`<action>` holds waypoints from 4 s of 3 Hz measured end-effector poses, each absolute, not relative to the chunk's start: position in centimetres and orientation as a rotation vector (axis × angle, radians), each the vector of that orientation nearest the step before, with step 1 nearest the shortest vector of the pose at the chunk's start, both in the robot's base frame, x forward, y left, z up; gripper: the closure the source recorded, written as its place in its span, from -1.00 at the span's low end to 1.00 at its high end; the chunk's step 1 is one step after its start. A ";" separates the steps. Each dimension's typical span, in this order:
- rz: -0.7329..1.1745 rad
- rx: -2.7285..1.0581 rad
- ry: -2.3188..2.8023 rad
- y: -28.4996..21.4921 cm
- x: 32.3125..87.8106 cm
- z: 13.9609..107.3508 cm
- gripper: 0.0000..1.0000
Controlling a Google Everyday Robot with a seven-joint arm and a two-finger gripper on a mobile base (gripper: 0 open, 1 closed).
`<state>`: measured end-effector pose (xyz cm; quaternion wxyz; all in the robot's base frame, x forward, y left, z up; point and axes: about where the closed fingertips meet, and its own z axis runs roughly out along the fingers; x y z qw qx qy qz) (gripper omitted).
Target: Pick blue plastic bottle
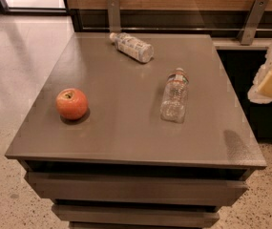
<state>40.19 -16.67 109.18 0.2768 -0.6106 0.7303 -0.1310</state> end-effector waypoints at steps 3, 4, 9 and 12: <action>-0.221 -1.268 2.040 -17.5 53.3 106.0 -1.00; -0.221 -1.269 2.040 -17.5 53.3 106.0 -1.00; 0.074 -1.192 2.142 -8.1 70.1 96.3 -1.00; 0.122 -1.285 2.121 -5.3 74.7 92.7 -1.00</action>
Offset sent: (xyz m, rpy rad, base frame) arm 0.1670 -0.0164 -0.0489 0.2889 -0.0347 -0.2528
